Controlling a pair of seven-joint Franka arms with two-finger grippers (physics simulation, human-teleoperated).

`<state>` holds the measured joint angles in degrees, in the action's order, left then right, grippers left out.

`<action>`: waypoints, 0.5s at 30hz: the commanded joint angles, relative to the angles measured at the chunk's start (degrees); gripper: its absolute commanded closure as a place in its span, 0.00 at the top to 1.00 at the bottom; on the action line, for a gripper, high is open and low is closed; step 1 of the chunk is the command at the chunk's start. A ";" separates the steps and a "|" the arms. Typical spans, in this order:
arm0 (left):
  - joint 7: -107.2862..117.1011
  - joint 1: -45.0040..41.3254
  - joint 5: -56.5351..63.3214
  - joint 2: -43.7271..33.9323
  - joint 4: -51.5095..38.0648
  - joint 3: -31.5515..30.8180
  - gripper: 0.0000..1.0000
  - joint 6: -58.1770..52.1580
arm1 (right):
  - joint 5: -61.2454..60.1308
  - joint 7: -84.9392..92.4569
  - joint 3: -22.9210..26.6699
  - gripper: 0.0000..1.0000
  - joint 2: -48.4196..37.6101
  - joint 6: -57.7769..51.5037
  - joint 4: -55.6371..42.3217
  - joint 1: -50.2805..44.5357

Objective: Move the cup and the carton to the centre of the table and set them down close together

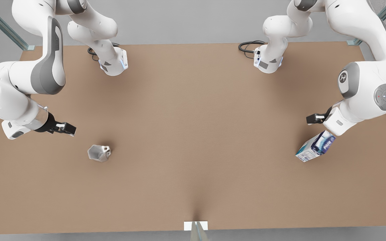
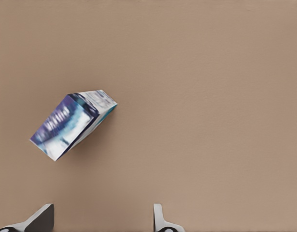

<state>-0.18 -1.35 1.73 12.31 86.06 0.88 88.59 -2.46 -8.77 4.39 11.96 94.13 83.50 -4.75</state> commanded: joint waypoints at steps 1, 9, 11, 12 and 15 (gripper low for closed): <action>0.00 0.03 0.03 0.00 -0.02 0.00 1.00 -0.17 | 0.00 -0.02 0.00 1.00 0.00 0.00 0.00 0.00; -0.18 -0.15 0.29 -0.88 0.07 0.18 1.00 0.97 | -0.18 -10.29 -2.46 1.00 11.41 8.69 1.32 -6.94; -0.09 -0.15 0.55 -1.41 1.65 0.18 1.00 4.13 | 1.76 -22.93 -2.46 1.00 13.62 11.87 2.02 -8.78; -1.14 -0.15 0.64 -1.41 2.27 0.18 1.00 4.74 | 1.67 -25.33 -2.37 1.00 14.41 11.87 2.11 -9.14; -1.84 -0.15 0.56 -0.79 3.23 0.09 1.00 7.56 | 1.58 -30.34 -2.28 1.00 14.76 13.36 5.53 -8.79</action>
<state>-2.40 -1.52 2.21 11.88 89.30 1.05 96.30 -0.98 -40.53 2.16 27.61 109.47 89.68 -13.64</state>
